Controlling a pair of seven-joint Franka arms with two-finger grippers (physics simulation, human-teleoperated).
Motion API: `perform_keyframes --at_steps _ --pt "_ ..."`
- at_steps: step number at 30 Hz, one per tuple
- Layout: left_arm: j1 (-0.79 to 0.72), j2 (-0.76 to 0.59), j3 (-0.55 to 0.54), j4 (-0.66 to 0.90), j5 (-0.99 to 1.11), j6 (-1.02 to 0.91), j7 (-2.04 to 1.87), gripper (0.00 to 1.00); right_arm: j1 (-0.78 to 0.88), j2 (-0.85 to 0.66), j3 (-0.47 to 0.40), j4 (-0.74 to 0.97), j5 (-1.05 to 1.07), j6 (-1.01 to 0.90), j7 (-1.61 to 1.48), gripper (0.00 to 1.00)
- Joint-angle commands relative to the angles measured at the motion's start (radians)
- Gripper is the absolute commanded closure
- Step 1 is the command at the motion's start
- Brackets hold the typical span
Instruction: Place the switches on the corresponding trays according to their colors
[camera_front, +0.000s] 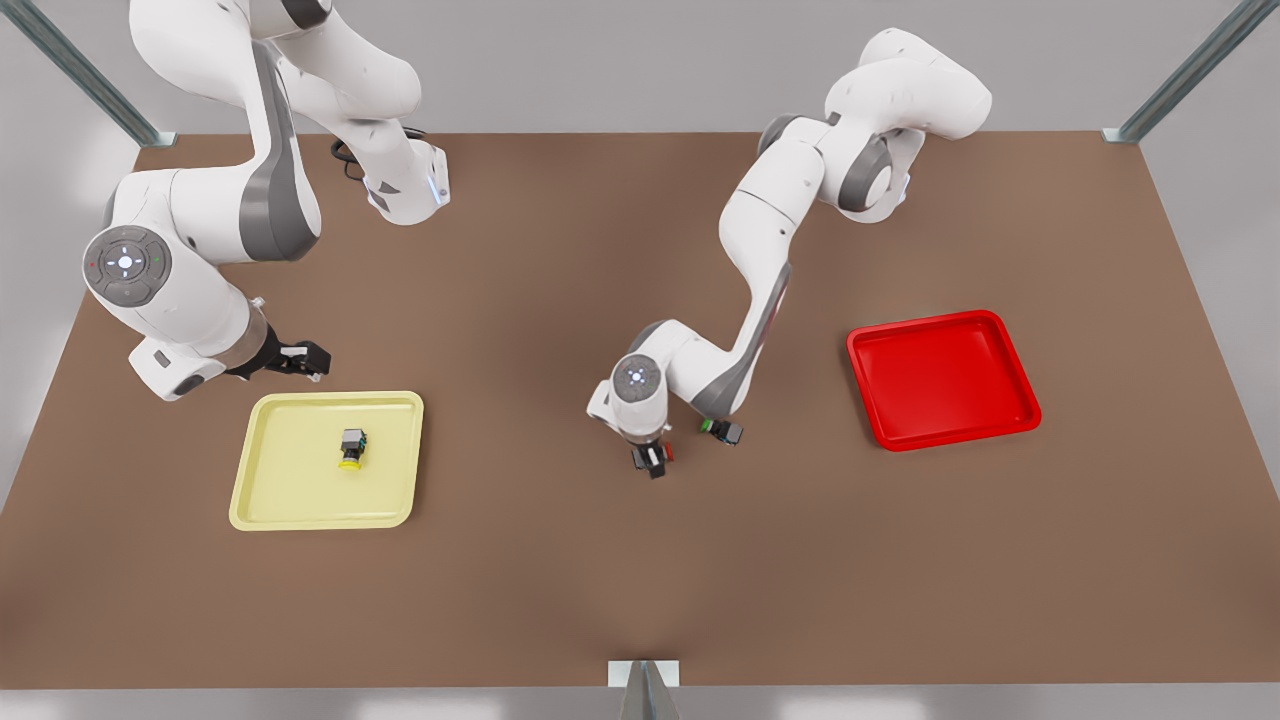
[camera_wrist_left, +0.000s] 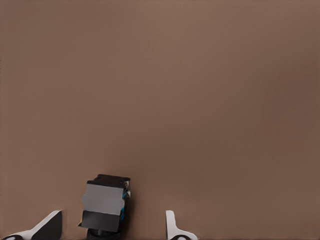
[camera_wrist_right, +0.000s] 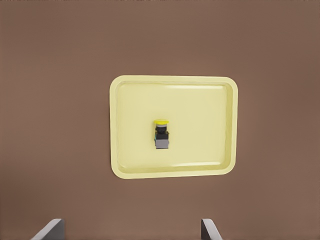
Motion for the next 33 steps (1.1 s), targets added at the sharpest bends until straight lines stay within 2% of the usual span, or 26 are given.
perform_keyframes --at_steps 1,4,11,21,22,23,25,26,33 --pt "0.000 0.000 0.001 0.000 -0.001 0.000 0.016 0.00 0.000 0.000 0.000 0.000 0.001 0.000 0.000 0.00" --pt "0.003 0.000 0.002 -0.003 0.000 -0.003 0.114 0.00 0.000 0.001 0.000 0.000 0.001 0.002 0.000 0.00" --pt "-0.015 0.024 -0.005 0.000 -0.001 0.009 -0.021 0.01 0.002 0.001 0.000 0.000 0.001 0.002 0.000 0.00" --pt "-0.017 0.040 -0.002 0.002 -0.001 0.032 -0.018 0.01 0.014 0.001 0.000 0.002 -0.001 0.003 0.000 0.00" --pt "-0.018 0.040 -0.004 0.002 -0.001 0.032 -0.019 0.02 0.014 0.001 0.000 0.002 0.001 0.003 0.000 0.00" --pt "-0.018 0.040 -0.004 0.002 -0.001 0.031 -0.018 0.10 0.014 0.001 0.000 0.002 0.002 0.003 0.002 0.00" --pt "-0.018 0.038 -0.007 0.002 -0.001 0.029 -0.018 0.33 0.022 0.001 0.000 0.002 0.004 0.003 0.002 0.00" --pt "-0.018 0.037 -0.007 0.002 -0.001 0.023 -0.018 0.38 0.022 0.001 0.000 0.000 0.004 0.009 0.002 0.00" --pt "-0.018 0.027 -0.008 0.002 -0.001 0.011 -0.016 0.41 0.023 0.001 0.000 0.000 0.005 0.015 0.002 0.00"
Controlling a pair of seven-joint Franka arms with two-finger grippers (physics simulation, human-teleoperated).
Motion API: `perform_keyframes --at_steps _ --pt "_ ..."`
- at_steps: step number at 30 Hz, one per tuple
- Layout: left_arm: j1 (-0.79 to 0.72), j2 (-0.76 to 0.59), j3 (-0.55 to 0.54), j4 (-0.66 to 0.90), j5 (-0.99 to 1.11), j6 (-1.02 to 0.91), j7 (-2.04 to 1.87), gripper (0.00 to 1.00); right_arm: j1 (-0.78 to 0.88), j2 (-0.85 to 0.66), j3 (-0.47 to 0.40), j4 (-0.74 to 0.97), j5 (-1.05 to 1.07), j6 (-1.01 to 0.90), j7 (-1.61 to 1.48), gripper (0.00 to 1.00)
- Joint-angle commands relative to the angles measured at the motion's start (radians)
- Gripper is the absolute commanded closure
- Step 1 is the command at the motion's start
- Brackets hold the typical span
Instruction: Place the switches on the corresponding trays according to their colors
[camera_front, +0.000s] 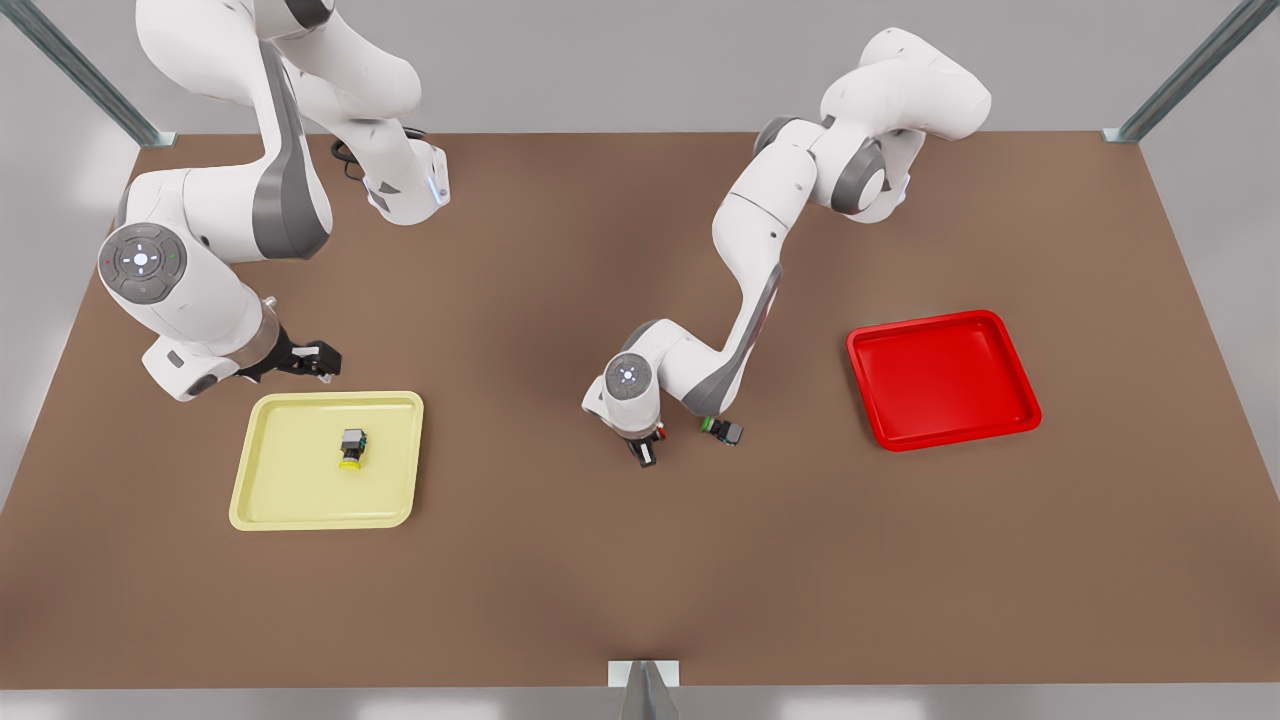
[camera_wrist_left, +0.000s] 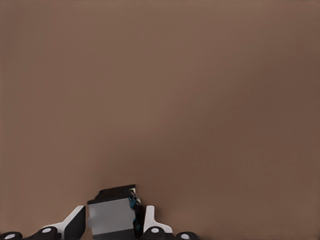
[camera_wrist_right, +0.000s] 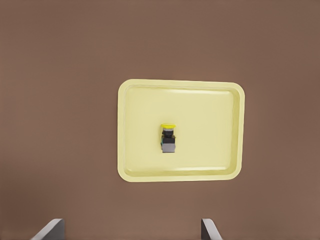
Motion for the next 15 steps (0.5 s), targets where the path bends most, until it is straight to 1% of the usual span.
perform_keyframes --at_steps 1,5,6,7,10,11,15 --pt "0.000 0.000 -0.002 0.000 0.000 0.000 0.000 0.41 -0.001 0.000 0.000 0.000 0.000 0.000 0.000 0.00" --pt "-0.011 0.000 0.007 -0.002 -0.044 0.000 -0.008 0.41 0.001 0.000 0.000 0.000 0.000 0.001 0.000 0.00" --pt "-0.012 0.000 0.007 -0.003 -0.057 0.000 -0.011 0.42 0.001 0.000 0.000 0.000 0.000 0.001 0.000 0.00" --pt "-0.015 -0.002 0.007 -0.003 -0.063 0.000 -0.027 0.45 0.001 0.000 0.000 0.000 0.000 0.001 0.000 0.00" --pt "-0.015 -0.003 0.009 -0.003 -0.063 -0.006 -0.028 0.45 0.001 0.006 0.000 0.000 -0.002 0.001 0.000 0.00" --pt "-0.015 -0.005 0.009 -0.003 -0.063 -0.008 -0.027 0.48 0.001 0.006 0.000 0.000 -0.002 0.000 0.000 0.00" --pt "-0.015 -0.006 0.007 -0.005 -0.063 -0.020 -0.025 0.50 0.001 0.003 0.002 0.000 -0.002 -0.005 0.000 0.00"
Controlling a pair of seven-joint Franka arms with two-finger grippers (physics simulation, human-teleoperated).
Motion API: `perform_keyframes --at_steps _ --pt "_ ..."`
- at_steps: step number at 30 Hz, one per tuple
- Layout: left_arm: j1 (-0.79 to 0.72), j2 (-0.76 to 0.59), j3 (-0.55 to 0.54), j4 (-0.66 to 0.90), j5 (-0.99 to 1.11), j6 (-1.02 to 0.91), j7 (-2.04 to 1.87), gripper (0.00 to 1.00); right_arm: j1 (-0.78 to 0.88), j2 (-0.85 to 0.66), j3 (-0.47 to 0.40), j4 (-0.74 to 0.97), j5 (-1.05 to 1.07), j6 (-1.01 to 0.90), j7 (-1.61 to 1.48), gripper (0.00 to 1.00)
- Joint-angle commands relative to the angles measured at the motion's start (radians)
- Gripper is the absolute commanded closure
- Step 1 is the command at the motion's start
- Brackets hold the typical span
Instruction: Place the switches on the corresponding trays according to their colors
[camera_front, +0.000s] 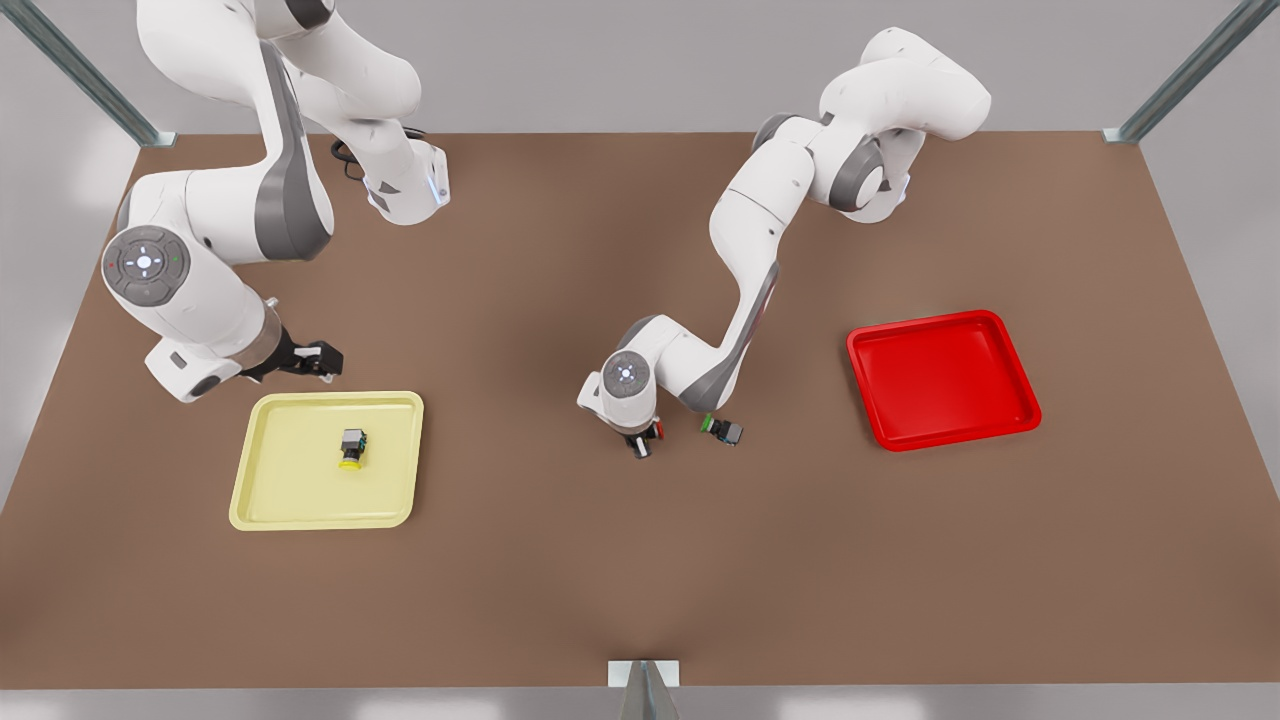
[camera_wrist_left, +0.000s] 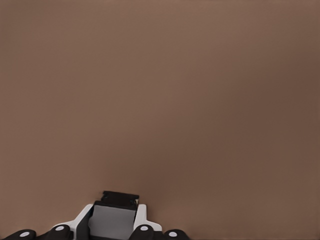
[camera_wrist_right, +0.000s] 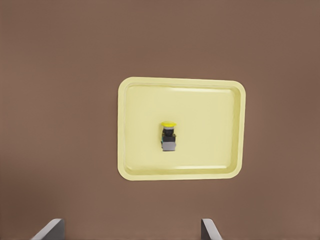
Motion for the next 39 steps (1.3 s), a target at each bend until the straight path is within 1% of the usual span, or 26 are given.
perform_keyframes --at_steps 1,10,16,19,20,23,29,32,34,36,38,39 --pt "0.000 0.000 -0.001 -0.001 -0.004 -0.001 0.000 0.51 0.000 0.000 0.000 0.000 -0.001 0.000 0.000 0.00" --pt "0.000 -0.025 -0.003 -0.002 -0.007 -0.029 -0.003 0.54 0.008 0.001 0.000 0.000 -0.001 0.005 0.000 0.00" --pt "0.028 -0.112 -0.001 -0.008 -0.011 -0.115 0.008 0.54 0.008 0.001 0.000 0.000 -0.001 0.005 0.000 0.00" --pt "0.067 -0.189 -0.001 -0.045 -0.008 -0.148 0.015 0.53 0.008 0.001 0.000 0.000 -0.001 0.005 0.000 0.00" --pt "0.078 -0.227 -0.001 -0.086 -0.005 -0.147 0.026 0.53 0.008 0.003 0.000 0.000 -0.001 0.005 0.000 0.00" --pt "0.109 -0.393 -0.001 -0.340 0.000 -0.081 0.112 0.53 0.008 0.003 0.000 0.000 -0.003 0.005 0.000 0.00" --pt "0.238 -0.652 -0.001 -0.794 0.010 0.108 0.345 0.53 0.010 0.000 0.000 0.000 -0.001 -0.003 0.000 0.00" --pt "0.291 -0.756 -0.003 -0.935 0.056 0.109 0.371 0.53 0.010 0.001 0.000 0.000 -0.001 0.002 0.000 0.00" --pt "0.359 -0.890 -0.003 -1.107 0.111 0.125 0.405 0.53 0.010 0.001 0.000 0.000 -0.001 0.002 0.000 0.00" --pt "0.448 -0.974 -0.004 -1.220 0.164 0.125 0.450 0.52 0.010 0.001 0.000 0.000 -0.003 0.003 0.000 0.00" --pt "0.514 -0.996 -0.003 -1.254 0.177 0.123 0.520 0.52 0.010 0.001 0.000 0.000 -0.001 0.003 0.000 0.00" --pt "0.551 -1.005 -0.004 -1.274 0.223 0.126 0.531 0.52 0.010 0.001 0.000 0.000 -0.001 0.003 0.000 0.00"
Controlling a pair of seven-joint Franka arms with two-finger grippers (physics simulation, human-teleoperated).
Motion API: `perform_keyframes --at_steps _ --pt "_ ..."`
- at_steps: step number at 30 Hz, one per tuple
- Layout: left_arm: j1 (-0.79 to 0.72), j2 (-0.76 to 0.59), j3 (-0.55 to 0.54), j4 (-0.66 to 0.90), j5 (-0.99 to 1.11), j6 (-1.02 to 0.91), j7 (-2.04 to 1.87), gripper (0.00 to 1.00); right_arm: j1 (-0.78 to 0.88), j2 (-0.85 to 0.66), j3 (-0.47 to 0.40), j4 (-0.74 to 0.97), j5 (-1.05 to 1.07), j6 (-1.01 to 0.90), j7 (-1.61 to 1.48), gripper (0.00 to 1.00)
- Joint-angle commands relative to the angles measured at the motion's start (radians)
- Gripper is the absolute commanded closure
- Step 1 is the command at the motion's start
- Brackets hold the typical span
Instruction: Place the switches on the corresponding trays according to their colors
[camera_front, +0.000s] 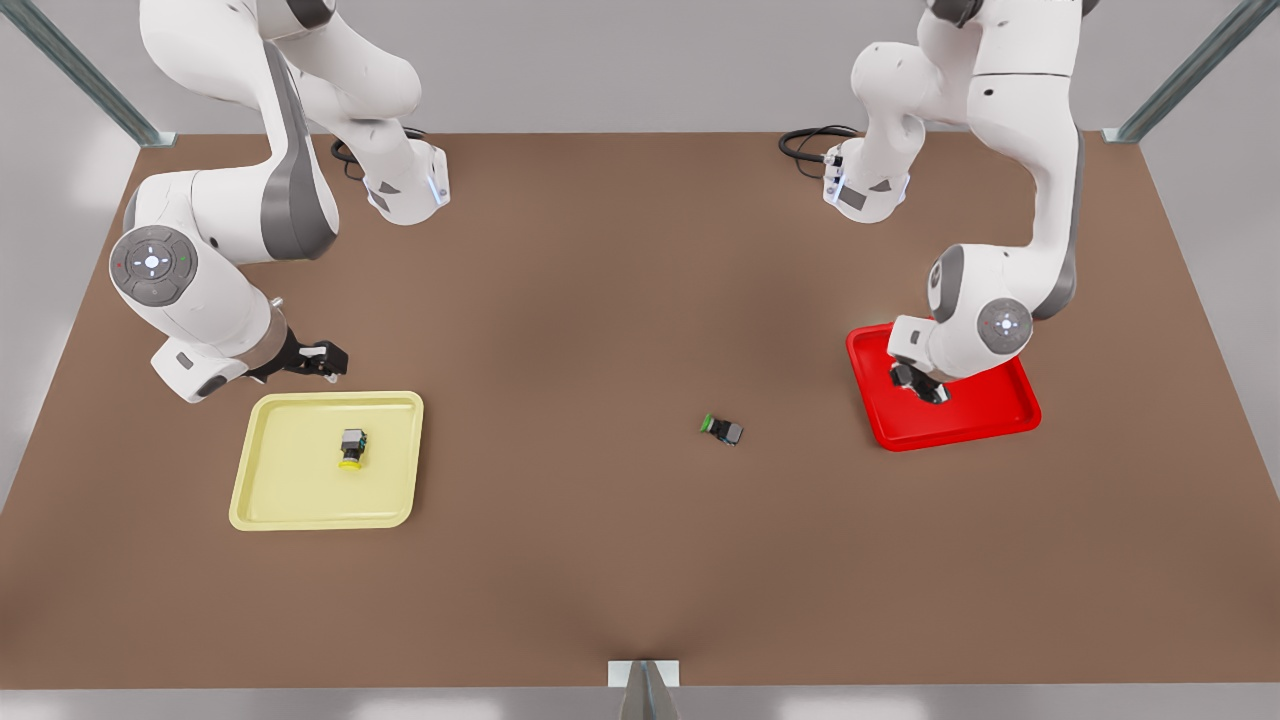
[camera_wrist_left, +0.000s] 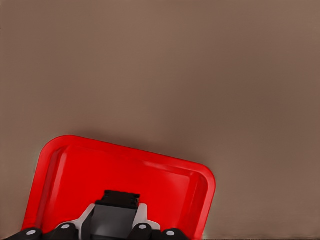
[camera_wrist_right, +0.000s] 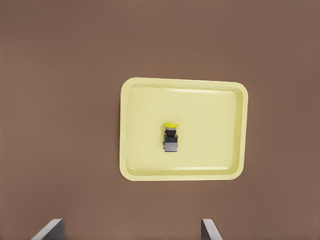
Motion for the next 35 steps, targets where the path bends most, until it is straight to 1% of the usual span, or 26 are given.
perform_keyframes --at_steps 1,4,5,8,9,10,16,18,19,21,23,24,25,27,28,29,31,32,33,34,35 --pt "0.012 -0.001 0.000 -0.001 0.027 -0.002 0.012 0.52 0.005 0.000 0.000 0.000 0.000 0.002 0.000 0.00" --pt "0.035 -0.004 0.000 -0.041 0.096 0.033 0.013 0.51 0.011 0.001 0.000 0.000 -0.005 0.002 0.000 0.00" --pt "0.034 -0.007 0.001 -0.078 0.101 0.098 0.015 0.51 0.011 0.001 0.000 0.000 -0.005 0.002 0.000 0.00" --pt "0.060 0.025 0.001 -0.096 0.107 0.165 0.035 0.49 0.011 0.001 0.000 0.000 -0.003 -0.003 0.000 0.00" --pt "0.073 0.031 0.001 -0.105 0.107 0.184 0.035 0.35 0.011 0.000 0.000 0.000 -0.003 -0.005 0.000 0.00" --pt "0.083 0.034 0.001 -0.105 0.107 0.185 0.033 0.00 0.011 0.000 0.000 0.000 -0.003 -0.006 0.000 0.00" --pt "0.083 0.021 0.000 -0.104 0.107 0.169 0.035 0.00 0.011 0.000 0.000 0.000 -0.003 -0.002 0.000 0.00" --pt "0.070 -0.008 -0.011 -0.089 0.107 0.139 0.022 0.00 0.011 0.000 0.000 0.000 -0.003 0.000 0.000 0.00" --pt "0.070 -0.024 -0.035 -0.055 0.107 0.106 0.019 0.00 0.012 0.000 0.000 0.000 -0.003 0.000 0.000 0.00" --pt "0.070 -0.019 -0.092 0.174 0.092 -0.204 -0.115 0.00 0.011 0.001 0.000 0.000 -0.003 0.000 0.000 0.00" --pt "0.067 0.011 -0.173 0.404 0.089 -0.457 -0.366 0.00 0.012 0.001 0.000 0.000 -0.003 0.000 0.000 0.00" --pt "0.067 0.007 -0.193 0.486 0.087 -0.544 -0.497 0.00 0.011 0.001 0.000 0.000 -0.003 0.000 0.000 0.00" --pt "0.070 -0.002 -0.195 0.528 0.076 -0.587 -0.595 0.00 0.011 0.001 0.000 0.000 -0.003 0.000 0.000 0.00" --pt "0.080 -0.065 -0.199 0.560 0.049 -0.673 -0.882 0.00 0.012 0.001 0.000 0.000 -0.003 0.002 0.000 0.00" --pt "0.090 -0.067 -0.206 0.614 0.055 -0.698 -0.999 0.00 0.012 0.001 0.000 0.000 -0.003 0.002 0.000 0.00" --pt "0.141 -0.068 -0.204 0.672 0.050 -0.740 -1.030 0.00 0.012 0.000 0.000 0.000 -0.003 0.000 0.000 0.00" --pt "0.294 -0.108 -0.207 0.660 0.041 -0.721 -1.024 0.00 0.012 0.000 0.000 0.000 -0.003 0.000 0.000 0.00" --pt "0.304 -0.116 -0.193 0.663 0.027 -0.730 -1.031 0.00 0.012 0.001 0.000 0.000 -0.003 0.002 0.000 0.00" --pt "0.270 -0.114 -0.146 0.668 0.023 -0.739 -1.071 0.00 0.012 0.001 0.000 0.000 -0.003 0.002 0.000 0.00" --pt "0.245 -0.114 -0.130 0.671 0.023 -0.741 -1.143 0.00 0.012 0.001 0.000 0.000 -0.002 0.000 0.000 0.00" --pt "0.251 -0.110 -0.129 0.671 0.023 -0.740 -1.134 0.00 0.011 0.000 0.000 0.000 -0.002 0.000 0.000 0.00"
